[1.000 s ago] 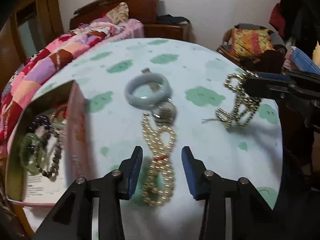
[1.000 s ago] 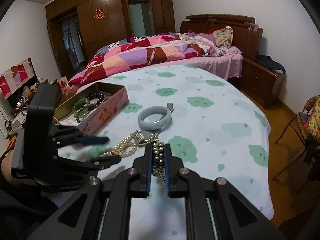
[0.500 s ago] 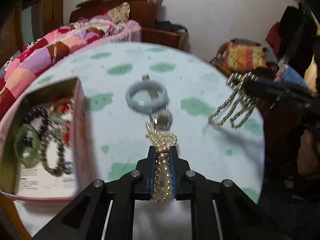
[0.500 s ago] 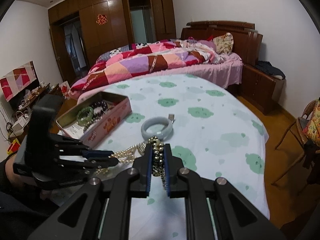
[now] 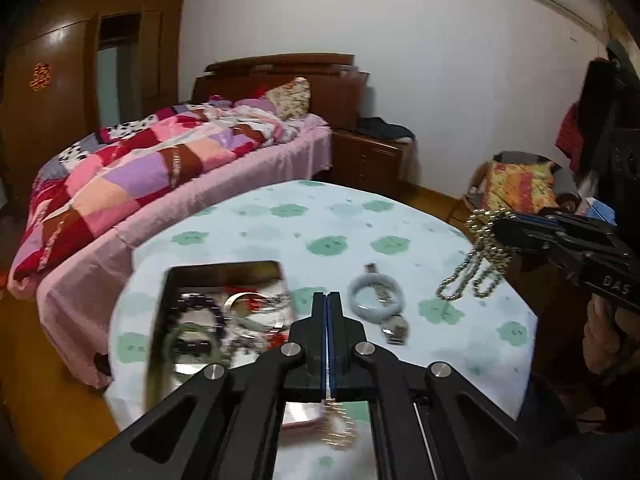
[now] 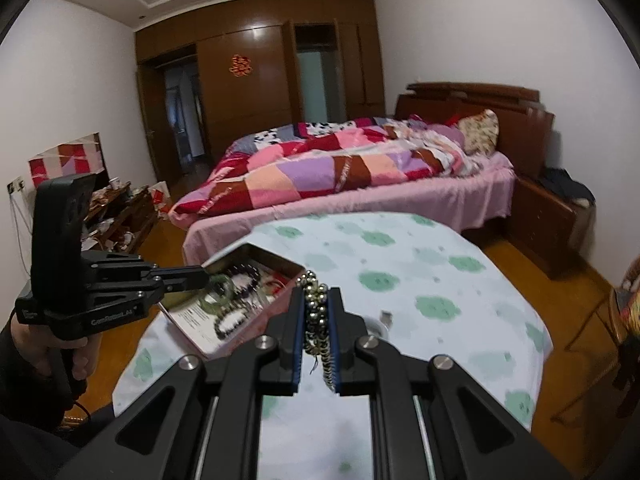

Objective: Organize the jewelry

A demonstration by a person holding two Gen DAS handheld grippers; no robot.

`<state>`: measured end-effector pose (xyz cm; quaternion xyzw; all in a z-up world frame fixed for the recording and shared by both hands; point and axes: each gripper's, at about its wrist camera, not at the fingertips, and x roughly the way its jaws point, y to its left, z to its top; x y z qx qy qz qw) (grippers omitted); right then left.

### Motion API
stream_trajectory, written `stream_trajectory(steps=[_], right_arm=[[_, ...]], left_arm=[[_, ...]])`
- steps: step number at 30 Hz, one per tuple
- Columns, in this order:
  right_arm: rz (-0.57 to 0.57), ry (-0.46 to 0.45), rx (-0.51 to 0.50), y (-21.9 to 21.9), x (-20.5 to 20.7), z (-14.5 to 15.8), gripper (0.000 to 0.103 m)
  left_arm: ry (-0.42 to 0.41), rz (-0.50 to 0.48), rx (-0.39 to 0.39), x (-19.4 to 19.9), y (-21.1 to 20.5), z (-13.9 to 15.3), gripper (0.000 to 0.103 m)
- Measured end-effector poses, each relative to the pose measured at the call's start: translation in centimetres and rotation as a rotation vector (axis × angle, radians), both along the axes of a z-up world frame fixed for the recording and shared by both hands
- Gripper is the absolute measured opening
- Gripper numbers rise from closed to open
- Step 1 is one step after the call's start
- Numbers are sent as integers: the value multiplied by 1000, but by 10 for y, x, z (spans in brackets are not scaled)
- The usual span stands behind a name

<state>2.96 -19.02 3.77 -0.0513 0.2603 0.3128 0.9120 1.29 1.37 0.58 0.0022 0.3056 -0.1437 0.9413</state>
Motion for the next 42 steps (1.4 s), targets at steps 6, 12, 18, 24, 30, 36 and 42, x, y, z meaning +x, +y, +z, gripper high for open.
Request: stream_trajectory(steps=[6, 12, 18, 24, 30, 36, 42], right_arm=[[37, -26, -12, 25, 2, 4, 13], [28, 3, -6, 14, 2, -7, 13], [37, 52, 36, 0, 0, -26, 13], [40, 83, 67, -6, -5, -34, 13], [30, 77, 67, -9, -5, -34, 13], [27, 96, 60, -6, -4, -40, 13], [22, 90, 62, -8, -6, -41, 13]], left_arm=[[13, -5, -7, 4, 3, 0, 11], [61, -17, 31, -12, -19, -18, 85], [197, 113, 123, -33, -29, -57, 55], [347, 103, 51, -28, -26, -96, 51], [405, 97, 5, -7, -26, -114, 51], [369, 92, -15, 5, -26, -119, 51], [349, 46, 70, -3, -35, -118, 13]])
